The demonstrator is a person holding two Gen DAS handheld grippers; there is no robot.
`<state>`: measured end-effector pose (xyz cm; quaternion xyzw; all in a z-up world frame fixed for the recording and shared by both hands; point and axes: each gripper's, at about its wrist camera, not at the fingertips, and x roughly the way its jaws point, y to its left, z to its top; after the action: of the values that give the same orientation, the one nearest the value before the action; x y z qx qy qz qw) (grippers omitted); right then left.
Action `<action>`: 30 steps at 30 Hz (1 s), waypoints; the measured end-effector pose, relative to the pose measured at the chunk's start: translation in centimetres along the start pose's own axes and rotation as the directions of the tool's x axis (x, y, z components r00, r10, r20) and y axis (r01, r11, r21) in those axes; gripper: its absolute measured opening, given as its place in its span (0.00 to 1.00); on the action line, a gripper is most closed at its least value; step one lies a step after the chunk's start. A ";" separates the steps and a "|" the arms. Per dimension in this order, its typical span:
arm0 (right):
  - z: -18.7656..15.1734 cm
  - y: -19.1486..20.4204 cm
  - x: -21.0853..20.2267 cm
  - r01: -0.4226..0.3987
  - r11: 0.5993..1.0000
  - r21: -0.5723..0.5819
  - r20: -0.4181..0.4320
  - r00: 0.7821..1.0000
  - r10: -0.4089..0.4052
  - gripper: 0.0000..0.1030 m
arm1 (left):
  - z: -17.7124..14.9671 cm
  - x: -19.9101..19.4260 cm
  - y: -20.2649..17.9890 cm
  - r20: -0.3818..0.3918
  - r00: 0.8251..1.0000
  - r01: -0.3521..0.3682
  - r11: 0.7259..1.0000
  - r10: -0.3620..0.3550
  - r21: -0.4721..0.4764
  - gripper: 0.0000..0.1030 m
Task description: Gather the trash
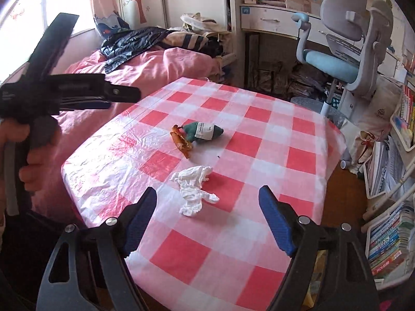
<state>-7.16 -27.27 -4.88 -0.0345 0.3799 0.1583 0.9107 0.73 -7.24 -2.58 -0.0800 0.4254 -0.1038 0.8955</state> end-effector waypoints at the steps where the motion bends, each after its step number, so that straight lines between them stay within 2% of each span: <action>1: 0.3 0.5 0.2 0.009 1.000 0.007 0.000 1.000 -0.009 0.76 | 0.2 -0.1 0.7 0.004 1.000 -0.006 1.000 0.006 0.000 0.83; 4: 0.8 1.8 0.6 0.022 0.999 0.032 0.006 1.000 -0.022 0.79 | 0.4 -0.3 2.3 0.008 1.000 -0.030 1.000 0.030 -0.002 0.84; 6: 1.0 2.7 1.0 0.027 0.999 0.026 0.008 1.000 -0.027 0.79 | 0.8 -0.2 3.3 0.007 1.000 -0.021 1.000 0.022 -0.018 0.84; 17: 1.3 3.9 2.1 0.089 0.996 -0.021 0.022 0.996 -0.088 0.79 | 0.5 -0.5 4.0 -0.012 1.000 -0.009 1.000 0.009 -0.024 0.85; 30: 1.4 6.4 3.2 0.081 0.991 -0.108 0.012 0.997 -0.080 0.83 | 0.4 -0.5 5.1 -0.024 1.000 -0.008 0.999 0.007 -0.034 0.85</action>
<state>-6.08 -20.10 -5.78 -0.0986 0.3655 0.1419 0.9146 1.34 -2.15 -3.12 -0.0924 0.4382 -0.0941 0.8892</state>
